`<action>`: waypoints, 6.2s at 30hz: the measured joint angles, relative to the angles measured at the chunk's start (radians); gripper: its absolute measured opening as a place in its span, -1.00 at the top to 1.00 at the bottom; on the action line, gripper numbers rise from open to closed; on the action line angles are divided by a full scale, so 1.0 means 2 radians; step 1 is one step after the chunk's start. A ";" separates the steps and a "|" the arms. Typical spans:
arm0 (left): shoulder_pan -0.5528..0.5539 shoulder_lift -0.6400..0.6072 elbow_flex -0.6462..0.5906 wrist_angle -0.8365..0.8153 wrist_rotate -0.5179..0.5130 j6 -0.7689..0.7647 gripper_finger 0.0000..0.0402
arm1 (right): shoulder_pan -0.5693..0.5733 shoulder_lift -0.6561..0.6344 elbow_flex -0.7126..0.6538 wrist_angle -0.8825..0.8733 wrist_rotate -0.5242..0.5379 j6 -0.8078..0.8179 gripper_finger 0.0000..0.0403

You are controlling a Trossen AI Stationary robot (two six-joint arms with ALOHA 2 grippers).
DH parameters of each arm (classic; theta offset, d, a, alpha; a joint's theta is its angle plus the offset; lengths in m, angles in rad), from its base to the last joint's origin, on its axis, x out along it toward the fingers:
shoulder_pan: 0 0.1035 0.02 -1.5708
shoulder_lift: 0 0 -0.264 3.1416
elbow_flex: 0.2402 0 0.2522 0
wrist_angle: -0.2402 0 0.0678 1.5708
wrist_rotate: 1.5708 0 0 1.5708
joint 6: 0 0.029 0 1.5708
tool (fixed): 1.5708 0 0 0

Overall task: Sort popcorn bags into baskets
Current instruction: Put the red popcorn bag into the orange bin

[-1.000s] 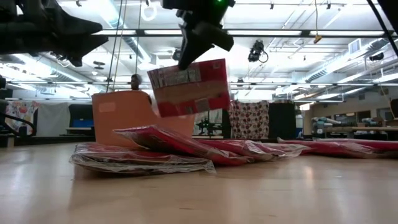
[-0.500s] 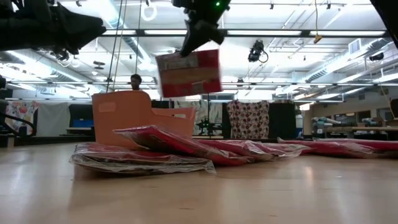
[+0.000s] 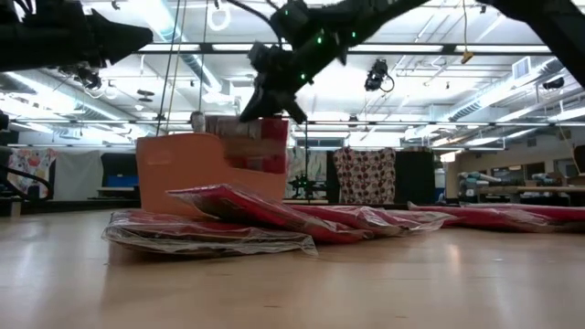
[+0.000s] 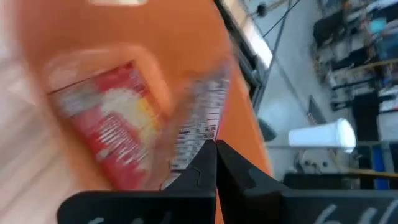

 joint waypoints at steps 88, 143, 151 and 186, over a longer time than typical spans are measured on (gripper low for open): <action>0.000 0.004 0.000 -0.006 0.075 -0.038 0.03 | -0.059 0.076 0.002 0.154 -0.150 -0.240 0.89; -0.001 0.004 0.000 -0.045 -0.050 -0.179 0.03 | 0.224 -0.016 -0.095 -0.401 0.208 0.855 0.40; -0.001 0.004 0.000 -0.058 0.002 -0.223 0.03 | 0.250 -0.029 -0.126 -0.457 0.239 0.946 0.40; 0.000 0.006 0.000 -0.061 0.008 -0.215 0.03 | 0.220 -0.056 -0.183 -0.293 0.255 0.959 -0.18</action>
